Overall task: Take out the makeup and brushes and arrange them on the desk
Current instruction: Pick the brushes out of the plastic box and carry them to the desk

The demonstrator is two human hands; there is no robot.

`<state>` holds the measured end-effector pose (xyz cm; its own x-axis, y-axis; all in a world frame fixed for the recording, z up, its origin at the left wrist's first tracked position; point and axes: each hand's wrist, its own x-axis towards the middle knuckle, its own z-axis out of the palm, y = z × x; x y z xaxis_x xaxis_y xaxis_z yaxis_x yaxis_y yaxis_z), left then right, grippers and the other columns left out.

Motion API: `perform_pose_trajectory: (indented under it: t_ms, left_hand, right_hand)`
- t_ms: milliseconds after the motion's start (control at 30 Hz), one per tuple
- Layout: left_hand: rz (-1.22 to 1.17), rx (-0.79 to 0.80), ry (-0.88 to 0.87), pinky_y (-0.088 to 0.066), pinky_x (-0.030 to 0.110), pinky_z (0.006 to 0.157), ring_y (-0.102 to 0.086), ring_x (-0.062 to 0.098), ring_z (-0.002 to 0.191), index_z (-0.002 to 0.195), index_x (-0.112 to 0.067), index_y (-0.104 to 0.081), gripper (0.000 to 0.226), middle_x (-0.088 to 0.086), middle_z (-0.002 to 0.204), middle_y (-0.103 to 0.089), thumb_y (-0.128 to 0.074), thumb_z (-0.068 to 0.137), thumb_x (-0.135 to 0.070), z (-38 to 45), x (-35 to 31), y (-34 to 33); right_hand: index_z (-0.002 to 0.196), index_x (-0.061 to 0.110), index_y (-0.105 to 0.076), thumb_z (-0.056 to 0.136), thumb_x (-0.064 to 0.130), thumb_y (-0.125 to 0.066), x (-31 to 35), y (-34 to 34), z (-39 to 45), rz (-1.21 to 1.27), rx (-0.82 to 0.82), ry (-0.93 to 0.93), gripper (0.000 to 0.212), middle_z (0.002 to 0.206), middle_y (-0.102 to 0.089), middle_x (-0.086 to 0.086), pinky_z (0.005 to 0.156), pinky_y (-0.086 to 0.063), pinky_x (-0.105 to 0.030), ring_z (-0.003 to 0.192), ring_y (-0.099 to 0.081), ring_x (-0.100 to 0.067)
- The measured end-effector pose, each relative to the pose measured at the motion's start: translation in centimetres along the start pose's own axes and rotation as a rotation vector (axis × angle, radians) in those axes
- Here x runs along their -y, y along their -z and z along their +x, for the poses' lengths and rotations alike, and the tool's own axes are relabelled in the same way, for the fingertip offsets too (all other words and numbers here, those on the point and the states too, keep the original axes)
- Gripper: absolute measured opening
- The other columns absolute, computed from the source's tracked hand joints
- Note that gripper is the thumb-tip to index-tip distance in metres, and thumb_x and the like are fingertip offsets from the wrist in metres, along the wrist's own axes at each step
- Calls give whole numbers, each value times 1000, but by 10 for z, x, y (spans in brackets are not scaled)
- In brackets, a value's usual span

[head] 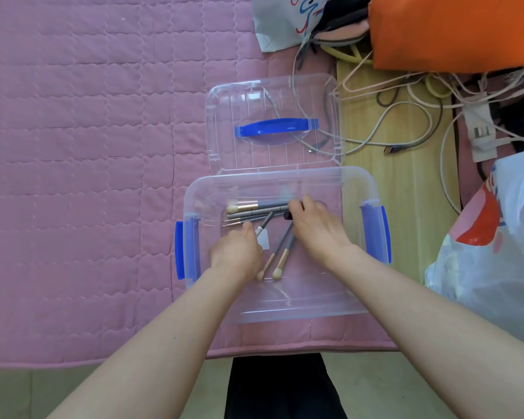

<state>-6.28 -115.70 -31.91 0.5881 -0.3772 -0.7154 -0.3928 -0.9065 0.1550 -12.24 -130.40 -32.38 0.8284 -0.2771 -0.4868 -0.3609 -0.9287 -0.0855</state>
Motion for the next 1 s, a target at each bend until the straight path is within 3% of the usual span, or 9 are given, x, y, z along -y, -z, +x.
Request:
perform_pose_trajectory:
  t_ms: [167,433,467,533,600,667,767,900,1000]
  left_hand:
    - [-61,106,92,-39,35,74,-56,35,104,116,-13,-46,25,13,116,-56,-40,92,-19,-4,-1,1]
    - [-191,132,173,-40,33,75,-56,34,103,114,-13,-49,26,12,116,-57,-41,89,-17,-7,-4,6]
    - [-208,137,176,-40,33,75,-55,33,100,114,-12,-49,26,12,115,-57,-41,89,-17,-8,-5,7]
    - [-280,164,189,-42,33,75,-56,34,100,113,-9,-50,26,15,116,-57,-42,89,-15,-9,-5,6]
    - [-386,192,217,-43,33,75,-57,37,104,113,-6,-51,26,18,118,-56,-42,89,-13,-10,-4,5]
    - [-475,201,246,-43,33,75,-57,38,103,112,-5,-52,27,20,116,-58,-42,88,-12,-13,-2,5]
    - [-591,195,288,-49,37,80,-58,39,103,110,-2,-53,28,23,112,-61,-42,85,-7,-19,1,7]
    - [-720,177,318,-53,40,78,-61,39,96,107,0,-55,28,23,104,-65,-39,85,-5,-24,6,10]
    - [-828,143,328,-53,37,67,-58,31,75,97,-2,-57,21,22,92,-67,-40,85,-5,-26,8,11]
  right_hand:
    - [114,14,-45,91,3,-46,8,-1,5,-15,41,90,25,109,-46,-11,60,-34,-37,99,-53,-32]
    - [117,13,-45,84,0,-49,20,-6,6,-81,-57,142,35,107,-49,-9,55,-33,-33,96,-54,-28]
    - [112,13,-50,81,2,-54,21,-8,6,-140,-58,137,33,103,-53,-7,52,-33,-31,90,-57,-27]
    - [84,19,-64,61,16,-74,27,-6,5,-333,-17,108,26,80,-60,3,42,-34,-23,66,-60,-16]
    - [64,23,-65,44,23,-80,31,-2,6,-393,-29,79,25,64,-59,9,38,-32,-15,52,-56,-10]
    - [80,18,-65,60,16,-72,28,-9,6,-352,-39,101,21,81,-61,2,44,-35,-20,66,-61,-16]
    - [111,7,-48,85,-2,-44,25,-20,12,-144,1,129,28,111,-51,-10,56,-36,-34,97,-56,-30]
    - [112,11,-44,94,8,-43,33,-22,11,-90,30,223,18,112,-50,-8,58,-34,-36,100,-54,-30]
    - [113,10,-43,94,8,-41,37,-25,11,-99,57,241,19,112,-49,-9,58,-34,-37,100,-53,-30]
